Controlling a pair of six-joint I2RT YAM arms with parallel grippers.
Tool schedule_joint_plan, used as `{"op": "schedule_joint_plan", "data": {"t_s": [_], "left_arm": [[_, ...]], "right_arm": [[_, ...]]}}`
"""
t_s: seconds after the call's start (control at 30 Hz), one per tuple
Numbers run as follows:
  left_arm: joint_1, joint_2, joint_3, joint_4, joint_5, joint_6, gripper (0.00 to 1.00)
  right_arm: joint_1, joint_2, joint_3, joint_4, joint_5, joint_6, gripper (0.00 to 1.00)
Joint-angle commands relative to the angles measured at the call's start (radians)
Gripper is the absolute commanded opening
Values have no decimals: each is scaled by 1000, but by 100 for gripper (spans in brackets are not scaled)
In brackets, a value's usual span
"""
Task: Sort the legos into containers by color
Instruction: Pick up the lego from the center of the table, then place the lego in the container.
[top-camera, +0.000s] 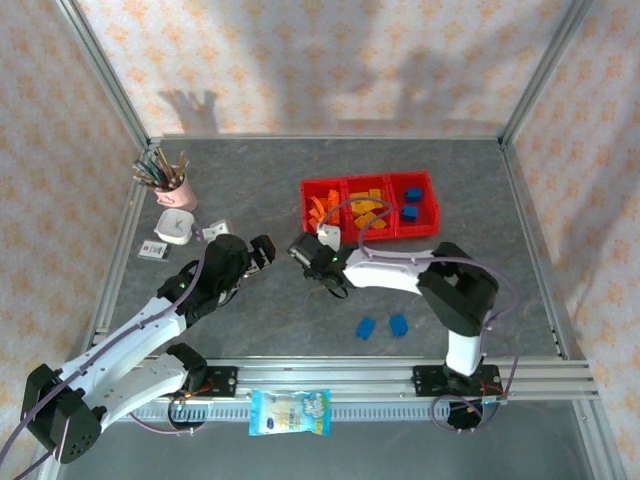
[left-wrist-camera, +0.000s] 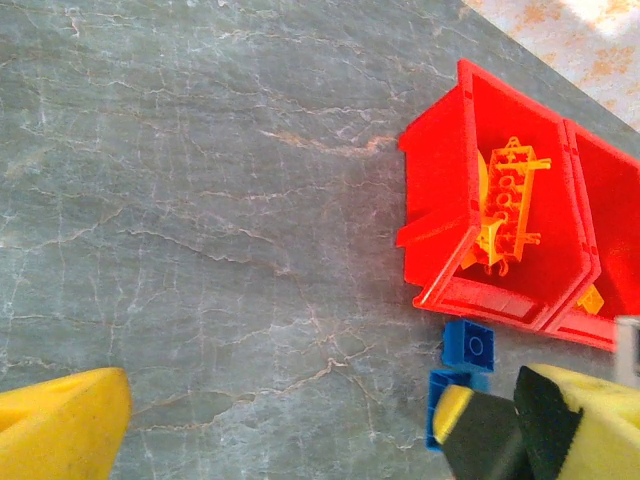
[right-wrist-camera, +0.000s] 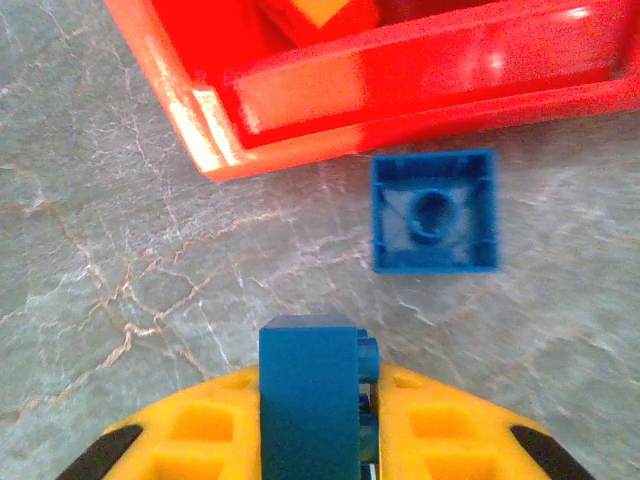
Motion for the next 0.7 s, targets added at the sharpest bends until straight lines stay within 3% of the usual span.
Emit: {"op": "schedule_joint_plan", "data": {"t_s": [0.0,0.2,0.37,0.53,0.67], "left_arm": [[4,16,32,48,36,13,99],[1,90,71,99,104,32,99],[0,163,111,177,189,37,99],[-32,236,165,214,197,42,99],[-57,299,212,227,192,49,99]], "right_arm": [[4,-131,-52,-18,48,-19,22],[-126,-310,-111,-66,73,-87,22],[-355,-395,-134,-36,39,-204,23],[-557,-318,-68,-11,-40,-324,24],[-649,-180,22,-10,-31,-376,24]]}}
